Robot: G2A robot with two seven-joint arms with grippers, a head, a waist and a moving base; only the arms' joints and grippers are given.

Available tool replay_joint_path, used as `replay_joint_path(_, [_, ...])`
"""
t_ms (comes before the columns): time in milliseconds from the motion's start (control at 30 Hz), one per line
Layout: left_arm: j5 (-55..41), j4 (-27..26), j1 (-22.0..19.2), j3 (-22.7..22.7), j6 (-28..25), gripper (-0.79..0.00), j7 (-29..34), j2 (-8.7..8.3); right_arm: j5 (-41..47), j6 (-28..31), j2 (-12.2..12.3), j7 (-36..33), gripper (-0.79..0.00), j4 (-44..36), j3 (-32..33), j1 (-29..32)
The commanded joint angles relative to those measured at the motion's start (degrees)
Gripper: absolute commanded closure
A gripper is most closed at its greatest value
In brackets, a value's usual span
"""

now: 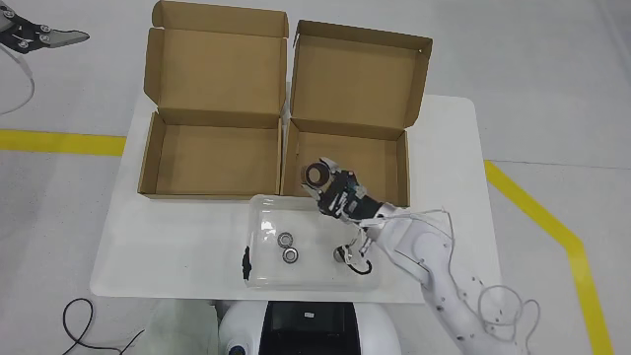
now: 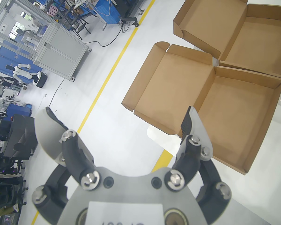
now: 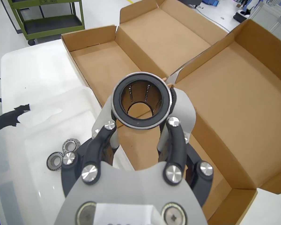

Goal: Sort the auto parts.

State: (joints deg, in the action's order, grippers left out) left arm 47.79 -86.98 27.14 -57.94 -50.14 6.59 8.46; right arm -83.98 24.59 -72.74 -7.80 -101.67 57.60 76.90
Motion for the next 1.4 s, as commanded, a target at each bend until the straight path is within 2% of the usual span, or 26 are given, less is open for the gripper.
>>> replay_joint_path(0, [0.0,0.0,0.0,0.0,0.0,-0.785,0.0,0.0,0.76,-0.19,-0.13,-0.41,0.0,1.74,-0.2,-0.73])
replay_joint_path(833, [0.0,0.0,0.0,0.0,0.0,-0.785,0.0,0.0,11.23,-5.75,-4.08,-8.74,0.0,19.53,-6.95,-14.98])
replay_joint_path(1233, [0.0,0.0,0.0,0.0,0.0,-0.785,0.0,0.0,12.98,-7.08,-5.47,-9.11,0.0,26.7,-8.9,-17.73])
replay_joint_path(1267, [0.0,0.0,0.0,0.0,0.0,-0.785,0.0,0.0,13.17,-7.09,-5.58,-8.98,-0.009,27.3,-9.04,-17.94])
replay_joint_path(1367, [0.0,0.0,0.0,0.0,0.0,-0.785,0.0,0.0,14.23,-7.05,-5.96,-8.76,-0.132,28.99,-9.33,-18.59])
